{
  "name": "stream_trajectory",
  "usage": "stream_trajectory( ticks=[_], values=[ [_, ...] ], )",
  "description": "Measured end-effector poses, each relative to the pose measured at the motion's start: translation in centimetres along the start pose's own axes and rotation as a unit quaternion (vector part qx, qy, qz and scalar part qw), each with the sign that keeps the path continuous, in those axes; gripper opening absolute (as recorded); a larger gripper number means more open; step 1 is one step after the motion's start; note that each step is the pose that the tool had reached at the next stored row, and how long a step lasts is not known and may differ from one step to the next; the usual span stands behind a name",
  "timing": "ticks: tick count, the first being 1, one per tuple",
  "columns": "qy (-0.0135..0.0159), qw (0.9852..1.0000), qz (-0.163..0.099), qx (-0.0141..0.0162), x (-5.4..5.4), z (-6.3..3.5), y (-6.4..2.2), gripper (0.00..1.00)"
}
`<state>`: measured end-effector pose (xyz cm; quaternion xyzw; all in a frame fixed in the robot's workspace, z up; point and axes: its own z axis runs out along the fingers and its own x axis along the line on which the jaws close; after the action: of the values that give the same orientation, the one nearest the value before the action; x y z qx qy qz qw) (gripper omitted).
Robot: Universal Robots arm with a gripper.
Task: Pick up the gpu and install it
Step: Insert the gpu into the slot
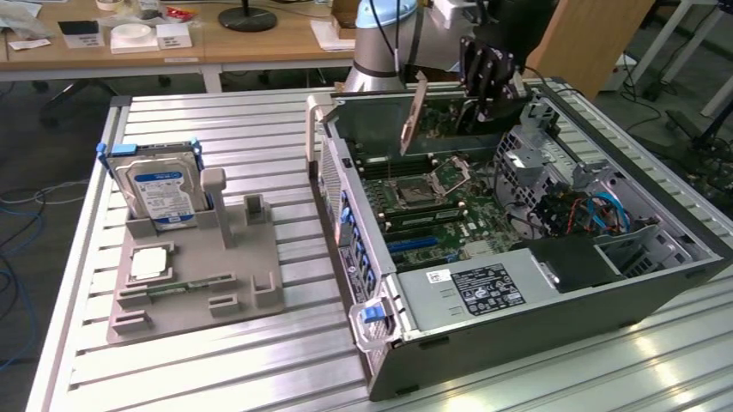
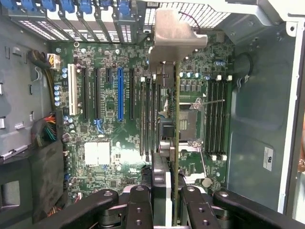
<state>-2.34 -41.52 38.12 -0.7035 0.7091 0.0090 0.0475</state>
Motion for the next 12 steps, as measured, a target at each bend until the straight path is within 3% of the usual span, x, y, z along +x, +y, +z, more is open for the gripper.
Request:
stream_trajectory(
  ticks=[12],
  values=[
    [-0.0007, 1.0, -0.002, -0.0028, 0.1, 1.7, 0.14, 0.28]
  ],
)
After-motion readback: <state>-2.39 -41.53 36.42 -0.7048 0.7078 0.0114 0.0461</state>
